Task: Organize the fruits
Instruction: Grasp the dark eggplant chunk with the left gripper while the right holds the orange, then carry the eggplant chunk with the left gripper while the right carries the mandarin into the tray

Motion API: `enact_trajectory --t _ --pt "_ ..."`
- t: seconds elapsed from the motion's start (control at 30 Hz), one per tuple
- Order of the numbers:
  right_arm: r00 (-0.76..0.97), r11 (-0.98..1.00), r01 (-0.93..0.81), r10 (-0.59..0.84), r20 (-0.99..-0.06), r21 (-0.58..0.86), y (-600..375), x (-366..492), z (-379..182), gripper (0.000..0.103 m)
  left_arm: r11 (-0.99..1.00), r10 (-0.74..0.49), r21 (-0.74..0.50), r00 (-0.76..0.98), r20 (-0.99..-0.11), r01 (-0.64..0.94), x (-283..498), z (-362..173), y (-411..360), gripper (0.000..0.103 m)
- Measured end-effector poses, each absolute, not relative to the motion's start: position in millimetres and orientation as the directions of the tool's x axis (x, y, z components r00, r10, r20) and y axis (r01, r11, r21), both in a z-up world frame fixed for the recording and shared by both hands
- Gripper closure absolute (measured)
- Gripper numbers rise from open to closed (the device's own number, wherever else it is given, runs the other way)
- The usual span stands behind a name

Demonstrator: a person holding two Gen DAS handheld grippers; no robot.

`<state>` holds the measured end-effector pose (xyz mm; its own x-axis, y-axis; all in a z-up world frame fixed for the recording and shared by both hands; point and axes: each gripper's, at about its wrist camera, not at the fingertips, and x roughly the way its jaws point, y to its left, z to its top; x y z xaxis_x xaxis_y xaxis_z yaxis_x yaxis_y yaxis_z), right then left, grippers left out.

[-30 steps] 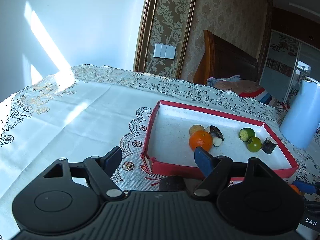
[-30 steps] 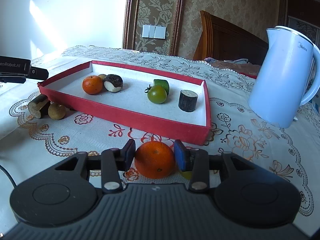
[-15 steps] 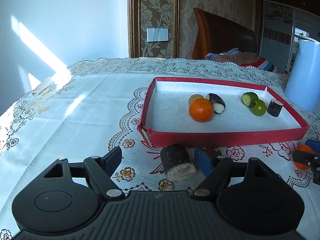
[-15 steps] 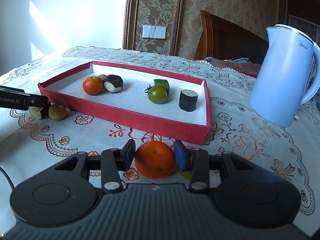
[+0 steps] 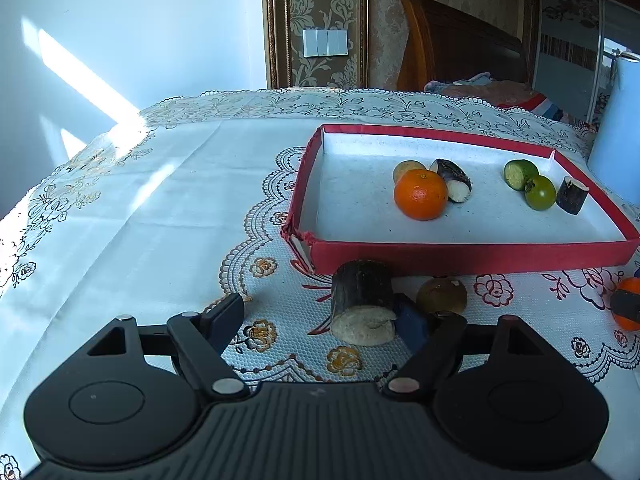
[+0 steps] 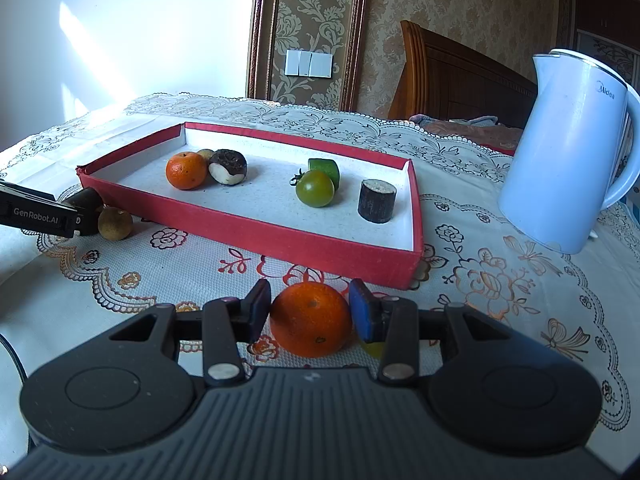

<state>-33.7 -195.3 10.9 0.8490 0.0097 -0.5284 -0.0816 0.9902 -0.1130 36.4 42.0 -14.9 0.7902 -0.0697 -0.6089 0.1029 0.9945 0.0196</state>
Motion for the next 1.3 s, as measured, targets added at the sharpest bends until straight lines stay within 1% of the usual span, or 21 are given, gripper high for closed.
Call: enact_trajectory --t 0.03,0.07,0.1,0.17,0.23,0.27,0.3,0.43,0.53,0.63,0.93,1.3 --pt "0.849 0.990 -0.082 0.010 -0.529 -0.113 -195 -34 11 0.064 0.995 -0.068 0.018 0.794 -0.605 0.099 36 -14 43 0.023" --pt "0.849 0.990 -0.082 0.009 -0.529 -0.114 -195 -34 11 0.064 0.995 -0.068 0.017 0.793 -0.605 0.098 37 -14 43 0.025" --pt "0.849 0.990 -0.082 0.009 -0.529 -0.115 -195 -34 11 0.064 0.994 -0.075 0.013 0.789 -0.609 0.104 37 -14 43 0.030" --pt "0.849 0.990 -0.081 0.009 -0.529 -0.114 -195 -34 11 0.064 0.994 -0.077 0.017 0.785 -0.614 0.111 38 -15 41 0.031" --pt "0.849 0.990 -0.082 0.008 -0.529 -0.115 -195 -34 11 0.064 0.993 -0.085 0.017 0.785 -0.613 0.120 37 -15 41 0.035" --pt "0.849 0.990 -0.081 0.009 -0.528 -0.115 -195 -34 11 0.064 0.992 -0.085 0.020 0.787 -0.611 0.123 37 -15 40 0.038" --pt "0.849 0.990 -0.081 0.008 -0.528 -0.115 -195 -34 11 0.064 0.992 -0.084 0.023 0.788 -0.610 0.124 36 -15 40 0.045" --pt "0.849 0.990 -0.082 0.009 -0.529 -0.114 -195 -34 11 0.064 0.991 -0.085 0.033 0.791 -0.606 0.132 35 -15 37 0.052" --pt "0.849 0.990 -0.083 0.011 -0.529 -0.113 -195 -34 11 0.064 0.989 -0.095 0.036 0.792 -0.603 0.146 34 -15 36 0.060" --pt "0.849 0.990 -0.083 0.011 -0.528 -0.112 -196 -34 11 0.064 0.986 -0.098 0.051 0.797 -0.596 0.160 32 -15 33 0.070" --pt "0.859 0.992 -0.068 0.004 -0.512 -0.105 -198 -37 12 0.065 0.988 -0.094 0.044 0.806 -0.585 0.148 30 -13 36 0.070" --pt "0.885 0.998 -0.022 -0.012 -0.466 -0.066 -205 -43 19 0.065 0.989 -0.122 0.008 0.835 -0.537 0.149 20 0 41 0.070"
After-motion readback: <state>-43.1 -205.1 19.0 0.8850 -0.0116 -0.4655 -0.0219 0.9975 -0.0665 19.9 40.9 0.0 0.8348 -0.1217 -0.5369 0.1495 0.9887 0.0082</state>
